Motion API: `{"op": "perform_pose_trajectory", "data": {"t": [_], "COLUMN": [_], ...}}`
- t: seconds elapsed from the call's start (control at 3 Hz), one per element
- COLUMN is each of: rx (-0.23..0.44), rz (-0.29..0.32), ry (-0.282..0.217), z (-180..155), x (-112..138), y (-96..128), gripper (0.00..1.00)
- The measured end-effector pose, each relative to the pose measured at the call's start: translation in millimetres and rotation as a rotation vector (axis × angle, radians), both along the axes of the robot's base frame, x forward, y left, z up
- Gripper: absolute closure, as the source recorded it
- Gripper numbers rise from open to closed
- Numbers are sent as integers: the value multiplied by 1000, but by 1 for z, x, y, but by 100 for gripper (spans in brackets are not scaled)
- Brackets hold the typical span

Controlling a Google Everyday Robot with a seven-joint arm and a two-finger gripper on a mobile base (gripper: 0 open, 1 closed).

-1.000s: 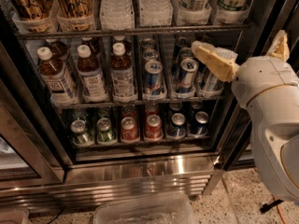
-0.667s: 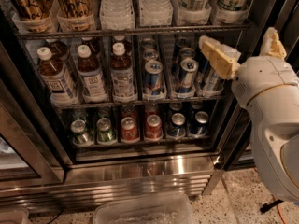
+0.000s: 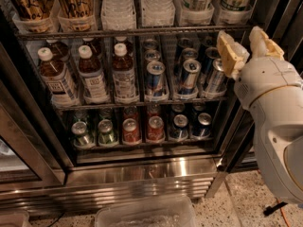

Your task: Pick 7up can from top shelf of fridge

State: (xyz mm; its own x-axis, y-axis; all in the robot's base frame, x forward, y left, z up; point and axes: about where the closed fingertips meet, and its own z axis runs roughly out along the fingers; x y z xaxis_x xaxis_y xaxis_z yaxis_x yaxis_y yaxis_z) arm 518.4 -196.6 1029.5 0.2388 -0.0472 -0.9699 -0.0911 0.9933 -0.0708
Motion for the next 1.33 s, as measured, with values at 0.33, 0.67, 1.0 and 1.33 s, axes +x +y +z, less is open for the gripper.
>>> {"op": "perform_pose_trajectory", "data": {"t": [0.33, 0.67, 1.0, 1.33], "rx": [0, -1, -2, -3], "rz": [0, -2, -9, -22], "ry": [0, -1, -11, -27], "z": [0, 0, 3, 9], "x": [0, 1, 5, 13], "y": [0, 0, -2, -8], "gripper": [30, 40, 36, 36]}}
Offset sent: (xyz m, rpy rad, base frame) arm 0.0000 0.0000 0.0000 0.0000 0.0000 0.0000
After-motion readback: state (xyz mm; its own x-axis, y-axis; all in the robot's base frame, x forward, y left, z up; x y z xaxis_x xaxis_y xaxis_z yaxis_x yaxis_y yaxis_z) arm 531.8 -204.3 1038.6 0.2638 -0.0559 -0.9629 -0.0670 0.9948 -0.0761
